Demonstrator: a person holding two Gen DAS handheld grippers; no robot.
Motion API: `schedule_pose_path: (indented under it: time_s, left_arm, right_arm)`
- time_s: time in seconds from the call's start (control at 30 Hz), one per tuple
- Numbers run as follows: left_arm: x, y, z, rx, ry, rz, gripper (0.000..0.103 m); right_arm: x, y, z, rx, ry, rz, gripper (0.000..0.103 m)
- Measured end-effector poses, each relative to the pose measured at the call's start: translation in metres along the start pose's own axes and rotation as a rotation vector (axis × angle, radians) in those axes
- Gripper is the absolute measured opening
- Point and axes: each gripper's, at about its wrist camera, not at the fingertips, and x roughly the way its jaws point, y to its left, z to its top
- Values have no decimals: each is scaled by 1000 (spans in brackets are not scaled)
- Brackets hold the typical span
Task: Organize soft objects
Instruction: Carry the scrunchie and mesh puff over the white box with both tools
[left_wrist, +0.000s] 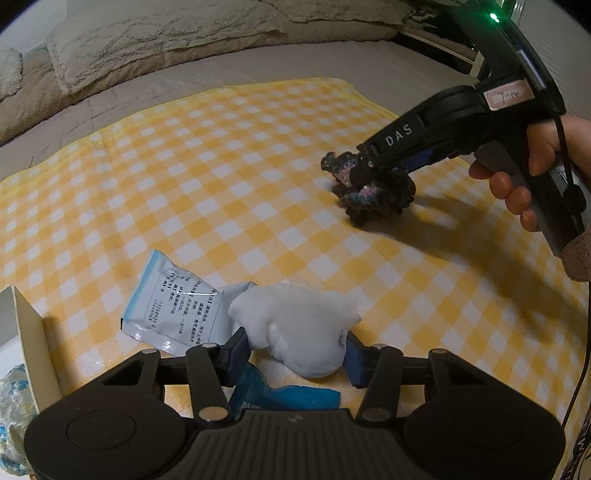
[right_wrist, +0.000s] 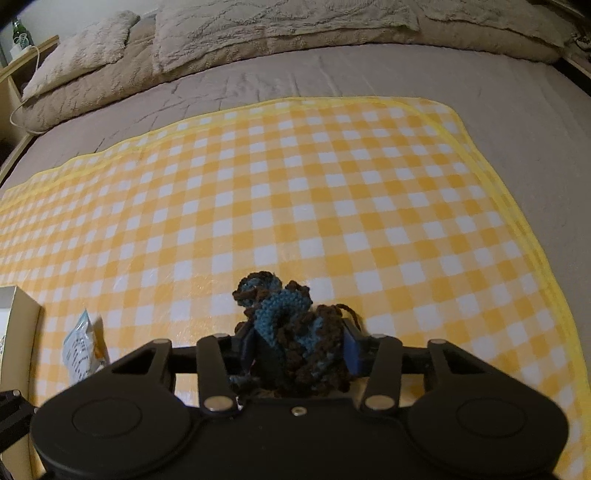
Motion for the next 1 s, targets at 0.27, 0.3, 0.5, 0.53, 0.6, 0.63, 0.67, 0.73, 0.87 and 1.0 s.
schedule_pose_path:
  time_s: [0.27, 0.3, 0.5, 0.53, 0.6, 0.63, 0.67, 0.73, 0.87, 1.0]
  left_arm:
    - [-28, -1, 1, -35, -67, 13, 52]
    - [-34, -1, 2, -41, -83, 17, 52]
    - [-73, 7, -1, -108, -176, 45, 52]
    - [-81, 10, -3, -120, -191, 53, 52]
    - [-92, 14, -5, -137, -213, 68, 52]
    - [-98, 18, -8, -146, -223, 78, 52]
    - [-105, 21, -10, -154, -234, 90, 52]
    - [-118, 27, -15, -172, -251, 110, 52]
    - [-145, 44, -27, -219, -281, 151, 53]
    - [-170, 60, -41, -265, -307, 190, 53]
  right_arm:
    - [-43, -4, -6, 0, -67, 29, 46]
    - [-50, -3, -6, 0, -83, 37, 46]
    - [-90, 8, -4, 1, -163, 86, 46]
    - [-96, 11, -4, 0, -176, 97, 46]
    - [-104, 18, -5, -10, -192, 117, 46]
    - [-109, 23, -6, -14, -198, 129, 46]
    - [-113, 28, -6, -18, -205, 142, 46]
    - [-118, 37, -6, -34, -214, 165, 46]
    - [-128, 58, -9, -67, -225, 205, 46]
    - [-136, 81, -14, -102, -232, 253, 46]
